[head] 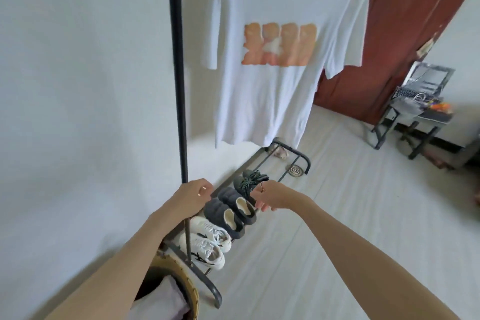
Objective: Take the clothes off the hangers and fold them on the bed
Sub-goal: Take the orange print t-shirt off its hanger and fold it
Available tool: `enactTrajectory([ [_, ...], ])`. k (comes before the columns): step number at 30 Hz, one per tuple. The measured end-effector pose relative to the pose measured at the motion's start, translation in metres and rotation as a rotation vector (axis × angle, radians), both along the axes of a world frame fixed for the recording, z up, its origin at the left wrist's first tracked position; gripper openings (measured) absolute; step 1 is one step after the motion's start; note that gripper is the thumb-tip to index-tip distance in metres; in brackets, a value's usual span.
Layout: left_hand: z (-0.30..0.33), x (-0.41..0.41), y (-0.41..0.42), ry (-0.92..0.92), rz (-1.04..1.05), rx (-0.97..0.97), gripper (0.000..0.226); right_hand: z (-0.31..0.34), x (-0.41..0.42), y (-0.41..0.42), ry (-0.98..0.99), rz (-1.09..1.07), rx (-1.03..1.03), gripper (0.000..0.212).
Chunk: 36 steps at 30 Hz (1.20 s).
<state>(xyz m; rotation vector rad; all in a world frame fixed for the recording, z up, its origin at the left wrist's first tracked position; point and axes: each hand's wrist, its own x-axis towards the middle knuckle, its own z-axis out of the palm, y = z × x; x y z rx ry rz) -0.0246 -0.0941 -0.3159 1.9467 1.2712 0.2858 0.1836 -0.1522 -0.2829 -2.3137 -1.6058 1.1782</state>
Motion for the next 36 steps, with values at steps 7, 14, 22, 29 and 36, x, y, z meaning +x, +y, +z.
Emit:
enactTrajectory([
  [7, 0.109, 0.07, 0.012, -0.041, -0.066, 0.248, 0.017, 0.117, 0.081, -0.004, 0.018, -0.041, 0.272, 0.026],
  [14, 0.195, 0.127, 0.057, -0.115, -0.123, 0.488, 0.019, 0.192, 0.134, 0.032, -0.025, -0.096, 0.473, 0.026],
  [22, 0.271, 0.189, 0.149, -0.143, -0.16, 0.726, 0.024, 0.251, 0.183, 0.114, -0.106, -0.147, 0.707, 0.018],
  [29, 0.347, 0.239, 0.205, -0.089, -0.18, 1.306, 0.027, 0.315, 0.227, 0.185, -0.359, -0.234, 0.87, 0.03],
  [36, 0.412, 0.268, 0.243, 0.04, -0.097, 1.885, 0.032, 0.356, 0.261, 0.257, -0.54, -0.179, 1.056, 0.042],
])
